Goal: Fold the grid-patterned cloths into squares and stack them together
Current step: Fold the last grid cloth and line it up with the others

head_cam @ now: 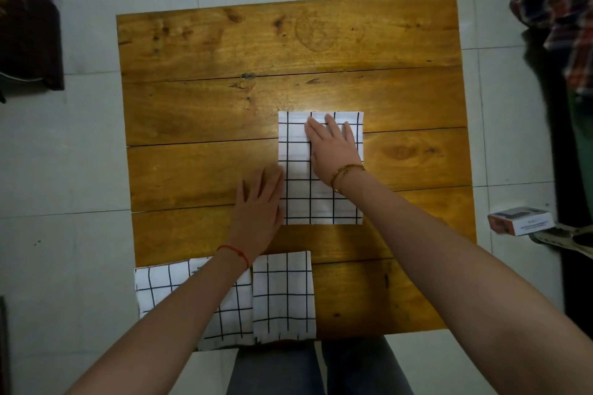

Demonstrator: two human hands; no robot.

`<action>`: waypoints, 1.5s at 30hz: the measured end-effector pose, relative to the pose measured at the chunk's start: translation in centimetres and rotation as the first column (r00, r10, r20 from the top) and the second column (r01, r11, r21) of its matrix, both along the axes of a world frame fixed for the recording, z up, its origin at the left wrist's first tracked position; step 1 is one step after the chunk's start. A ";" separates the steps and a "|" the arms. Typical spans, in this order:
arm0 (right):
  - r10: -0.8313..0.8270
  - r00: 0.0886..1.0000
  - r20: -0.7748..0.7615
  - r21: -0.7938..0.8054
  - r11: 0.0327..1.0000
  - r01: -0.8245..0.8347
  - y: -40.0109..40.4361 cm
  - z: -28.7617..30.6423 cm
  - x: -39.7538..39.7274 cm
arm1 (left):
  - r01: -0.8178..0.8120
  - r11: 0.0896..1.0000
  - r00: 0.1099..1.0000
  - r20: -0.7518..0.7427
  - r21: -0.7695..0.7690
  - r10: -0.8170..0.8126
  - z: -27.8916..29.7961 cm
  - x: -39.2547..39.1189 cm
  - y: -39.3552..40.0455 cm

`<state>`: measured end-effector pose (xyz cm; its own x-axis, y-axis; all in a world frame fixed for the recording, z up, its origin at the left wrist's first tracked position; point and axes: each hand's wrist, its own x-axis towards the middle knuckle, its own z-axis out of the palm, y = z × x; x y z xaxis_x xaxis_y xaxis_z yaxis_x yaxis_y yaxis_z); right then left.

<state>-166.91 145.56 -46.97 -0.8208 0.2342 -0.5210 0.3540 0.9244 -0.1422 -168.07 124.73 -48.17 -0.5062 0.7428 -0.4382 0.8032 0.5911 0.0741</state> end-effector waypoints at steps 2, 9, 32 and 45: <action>-0.011 1.000 0.013 -0.007 1.000 0.011 -0.1 0.0 0.0 | 0.016 1.000 1.000 0.020 -0.002 -0.016 0.1 1.3 -1.5; -0.012 1.000 0.016 -0.003 1.000 0.012 -0.3 -0.3 0.1 | 0.042 0.999 0.998 0.056 0.019 -0.043 1.1 4.4 -4.5; -0.952 0.296 -0.073 -0.369 0.302 0.879 2.9 -0.2 6.6 | -0.901 0.414 0.420 0.501 0.130 0.756 -0.5 -1.8 6.0; -0.939 0.325 0.113 -0.568 0.207 0.796 2.9 -0.4 6.6 | -0.945 0.327 0.236 0.680 -0.006 0.694 0.5 -3.7 6.1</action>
